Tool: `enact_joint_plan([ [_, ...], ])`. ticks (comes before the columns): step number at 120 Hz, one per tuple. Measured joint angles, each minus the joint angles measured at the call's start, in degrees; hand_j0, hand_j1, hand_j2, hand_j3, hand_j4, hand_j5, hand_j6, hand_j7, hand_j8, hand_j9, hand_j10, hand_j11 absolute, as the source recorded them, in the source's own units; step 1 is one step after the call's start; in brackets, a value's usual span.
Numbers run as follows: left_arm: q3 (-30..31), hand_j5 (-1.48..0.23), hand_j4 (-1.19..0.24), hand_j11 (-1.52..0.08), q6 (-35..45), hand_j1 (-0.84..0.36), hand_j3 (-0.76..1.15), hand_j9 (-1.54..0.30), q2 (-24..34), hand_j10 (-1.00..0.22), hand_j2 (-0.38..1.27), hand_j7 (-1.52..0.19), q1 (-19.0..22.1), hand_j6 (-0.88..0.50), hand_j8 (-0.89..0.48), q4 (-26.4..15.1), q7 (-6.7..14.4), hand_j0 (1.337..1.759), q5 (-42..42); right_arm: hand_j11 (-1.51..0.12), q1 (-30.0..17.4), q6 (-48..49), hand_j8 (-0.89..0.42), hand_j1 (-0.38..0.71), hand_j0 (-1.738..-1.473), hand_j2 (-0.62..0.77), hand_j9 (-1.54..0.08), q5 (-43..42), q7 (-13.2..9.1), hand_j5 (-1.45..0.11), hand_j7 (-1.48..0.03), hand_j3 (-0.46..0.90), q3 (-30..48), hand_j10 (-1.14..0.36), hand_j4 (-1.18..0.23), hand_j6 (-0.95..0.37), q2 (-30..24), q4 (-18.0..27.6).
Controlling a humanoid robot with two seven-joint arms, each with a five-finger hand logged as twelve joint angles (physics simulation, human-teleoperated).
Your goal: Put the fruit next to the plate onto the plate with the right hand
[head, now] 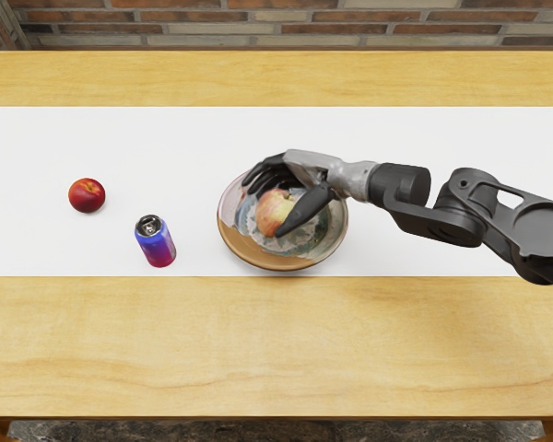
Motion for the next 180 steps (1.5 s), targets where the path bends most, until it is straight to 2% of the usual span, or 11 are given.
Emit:
enact_joint_plan([
  [20, 0.0, -0.32, -0.24, -0.32, 0.0, 0.06, 0.0, -0.32, 0.0, -0.24, 0.05, -0.32, 0.0, -0.24, -0.24, -0.03, 0.0, 1.658, 0.0, -0.48, 0.05, -0.07, -0.35, 0.05, -1.658, -0.01, -0.48, 0.35, -0.06, -0.48, -0.48, 0.0, -0.02, -0.34, -0.37, -0.37, -0.02, 0.06],
  [42, 0.0, -0.32, -0.24, -0.32, 0.01, 0.06, 0.0, -0.32, 0.0, -0.24, 0.05, -0.32, -0.02, -0.24, -0.24, -0.01, 0.0, 1.658, 0.0, -0.32, 0.35, 0.21, -0.24, -0.07, -1.658, -0.02, -0.32, 2.49, -0.07, -0.32, -0.32, 0.0, 0.33, -0.23, -0.24, -0.24, -0.92, 0.67],
  [64, 0.0, -0.32, -0.24, -0.32, 0.0, 0.06, 0.0, -0.32, 0.0, -0.24, 0.05, -0.32, 0.0, -0.24, -0.24, -0.02, 0.0, 1.658, 0.0, -0.17, 0.41, 1.58, -0.13, -0.2, -1.658, -0.01, -0.17, 7.71, 0.08, -0.17, -0.17, 0.0, 0.65, -0.12, -0.13, -0.13, -5.93, 4.69],
  [76, 0.0, -0.32, -0.24, -0.32, 0.0, 0.06, 0.0, -0.32, 0.0, -0.24, 0.05, -0.32, -0.03, -0.24, -0.24, -0.01, 0.0, 1.658, 0.0, -0.12, 0.41, 6.3, -0.09, -0.24, -1.658, -0.01, -0.13, 14.17, 0.18, -0.13, -0.12, 0.0, 1.05, -0.09, -0.1, -0.1, -9.56, 6.18],
  [98, 0.0, -0.32, -0.24, -0.32, 0.0, 0.06, 0.0, -0.32, 0.0, -0.24, 0.05, -0.32, 0.0, -0.24, -0.24, -0.03, 0.0, 1.658, 0.0, -0.08, 0.24, 14.83, -0.06, -0.28, -1.658, -0.01, -0.08, 31.49, -0.15, -0.08, -0.08, 0.0, 1.76, -0.06, -0.06, -0.06, -17.29, 6.86],
  [111, 0.0, -0.32, -0.24, -0.32, 0.0, 0.06, 0.0, -0.32, 0.0, -0.24, 0.05, -0.32, 0.0, -0.24, -0.24, -0.02, 0.0, 1.658, 0.0, -0.07, -0.47, 16.03, -0.05, -0.29, -1.658, -0.01, -0.07, 39.99, -2.45, -0.07, -0.07, 0.0, 1.7, -0.05, -0.05, -0.05, -21.2, 6.8],
  [124, 0.0, -0.32, -0.24, -0.32, 0.0, 0.06, 0.0, -0.32, 0.0, -0.24, 0.05, -0.32, 0.0, -0.24, -0.24, -0.03, 0.0, 1.658, 0.0, -0.06, -2.23, 16.46, -0.05, -0.3, -1.658, -0.01, -0.06, 45.74, -3.49, -0.06, -0.06, 0.0, 1.66, -0.05, -0.05, -0.05, -25.75, 6.71],
  [154, -0.01, -0.32, -0.24, -0.32, 0.0, 0.06, 0.0, -0.32, 0.0, -0.24, 0.05, -0.32, -0.01, -0.24, -0.24, -0.01, 0.0, 1.658, 0.0, -0.05, -6.08, 16.68, -0.04, -0.3, -1.658, -0.01, -0.05, 51.74, -3.94, -0.05, -0.05, 0.0, 1.47, -0.04, -0.04, -0.04, -33.89, 6.49],
  [180, -0.01, -0.32, -0.25, -0.32, 0.0, 0.06, 0.0, -0.32, 0.0, -0.24, 0.05, -0.32, 0.0, -0.25, -0.24, -0.02, -0.01, 1.658, 0.01, -0.05, -10.06, 16.7, -0.03, -0.31, -1.658, -0.01, -0.05, 52.49, -4.08, -0.05, -0.05, 0.0, 1.24, -0.03, -0.03, -0.03, -35.86, 6.56],
])
